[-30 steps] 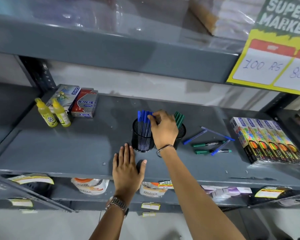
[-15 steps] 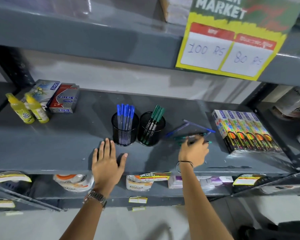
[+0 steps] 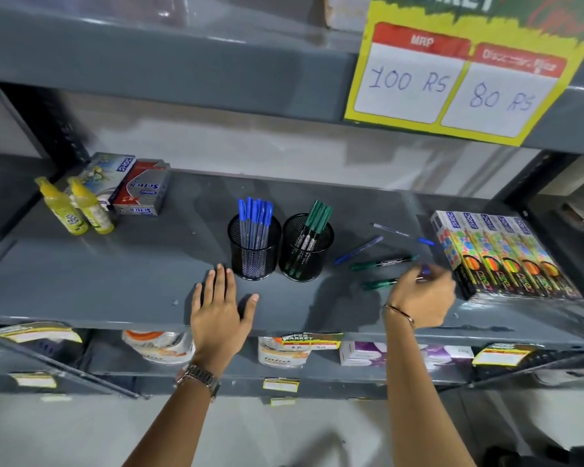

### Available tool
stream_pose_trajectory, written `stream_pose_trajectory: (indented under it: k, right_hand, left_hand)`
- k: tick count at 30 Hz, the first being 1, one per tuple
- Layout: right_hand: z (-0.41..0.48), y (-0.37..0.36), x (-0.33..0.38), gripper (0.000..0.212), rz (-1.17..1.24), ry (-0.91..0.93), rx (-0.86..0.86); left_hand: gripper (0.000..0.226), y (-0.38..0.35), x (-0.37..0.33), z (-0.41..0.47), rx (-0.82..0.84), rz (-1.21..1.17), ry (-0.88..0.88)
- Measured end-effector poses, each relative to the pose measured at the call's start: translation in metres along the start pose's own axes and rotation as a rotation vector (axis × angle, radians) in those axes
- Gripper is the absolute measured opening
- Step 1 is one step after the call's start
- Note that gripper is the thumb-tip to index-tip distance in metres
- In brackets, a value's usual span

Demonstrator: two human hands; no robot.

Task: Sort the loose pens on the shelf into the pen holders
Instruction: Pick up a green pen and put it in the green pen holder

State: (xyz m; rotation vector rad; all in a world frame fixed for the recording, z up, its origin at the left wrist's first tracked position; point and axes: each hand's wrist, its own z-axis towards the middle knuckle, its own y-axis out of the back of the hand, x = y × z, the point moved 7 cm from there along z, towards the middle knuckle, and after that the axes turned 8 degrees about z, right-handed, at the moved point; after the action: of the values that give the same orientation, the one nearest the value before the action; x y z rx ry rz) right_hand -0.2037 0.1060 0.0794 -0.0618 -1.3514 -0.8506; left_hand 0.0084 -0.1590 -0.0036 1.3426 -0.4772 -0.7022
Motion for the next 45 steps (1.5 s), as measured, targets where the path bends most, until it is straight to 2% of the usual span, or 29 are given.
stream_pose_trajectory:
  k: [3, 6, 9, 11, 13, 15, 20, 23, 27, 34, 36, 39, 41, 45]
  right_hand:
    - [0.006, 0.018, 0.038, 0.031, 0.132, 0.129, -0.118]
    - [0.002, 0.024, 0.094, 0.026, 0.308, 0.313, -0.124]
    - [-0.024, 0.019, 0.155, 0.018, 0.527, 0.548, 0.029]
    - [-0.048, 0.006, 0.181, 0.016, 0.598, 0.555, 0.236]
    - [-0.076, -0.014, 0.192, 0.024, 0.550, 0.505, 0.478]
    - [-0.105, -0.034, 0.195, 0.029, 0.456, 0.533, 0.675]
    - [-0.154, -0.076, 0.177, 0.022, 0.173, 0.712, 0.909]
    - [-0.166, -0.090, 0.166, 0.022, 0.097, 0.771, 0.912]
    - [-0.169, -0.093, 0.158, 0.025, 0.021, 0.833, 0.793]
    - [-0.161, -0.083, 0.150, 0.029, 0.068, 0.866, 0.728]
    - [-0.137, -0.072, 0.145, 0.025, 0.124, 0.809, 0.615]
    - [-0.077, -0.066, 0.105, 0.023, 0.071, 0.576, 0.502]
    - [-0.045, -0.074, 0.073, 0.027, -0.056, 0.513, 0.579]
    - [-0.039, -0.104, 0.033, 0.042, -0.398, 0.629, 0.957]
  left_hand:
    - [0.074, 0.000, 0.000, 0.000, 0.004, -0.006, 0.000]
    - [0.074, 0.000, 0.001, -0.001, 0.015, -0.016, -0.010]
    - [0.073, 0.001, 0.001, 0.000, 0.013, -0.054, 0.006]
    - [0.071, 0.002, 0.001, -0.001, 0.007, -0.068, 0.001]
    - [0.071, 0.002, 0.000, -0.002, 0.006, -0.074, -0.012]
    - [0.072, 0.003, 0.001, -0.002, 0.009, -0.082, -0.013]
    - [0.072, 0.001, 0.001, -0.001, 0.029, -0.097, -0.007]
    - [0.071, 0.001, 0.001, 0.000, 0.030, -0.102, -0.008]
    - [0.071, 0.001, 0.002, 0.001, 0.024, -0.111, -0.006]
    - [0.073, -0.002, 0.003, 0.000, -0.004, -0.106, -0.010]
    - [0.074, 0.000, 0.003, 0.001, -0.005, -0.094, 0.000]
    - [0.074, -0.001, 0.002, 0.001, 0.012, -0.041, -0.006]
    - [0.073, -0.003, 0.002, 0.001, 0.014, -0.029, -0.010]
    - [0.075, -0.004, 0.002, 0.001, 0.010, -0.009, 0.006]
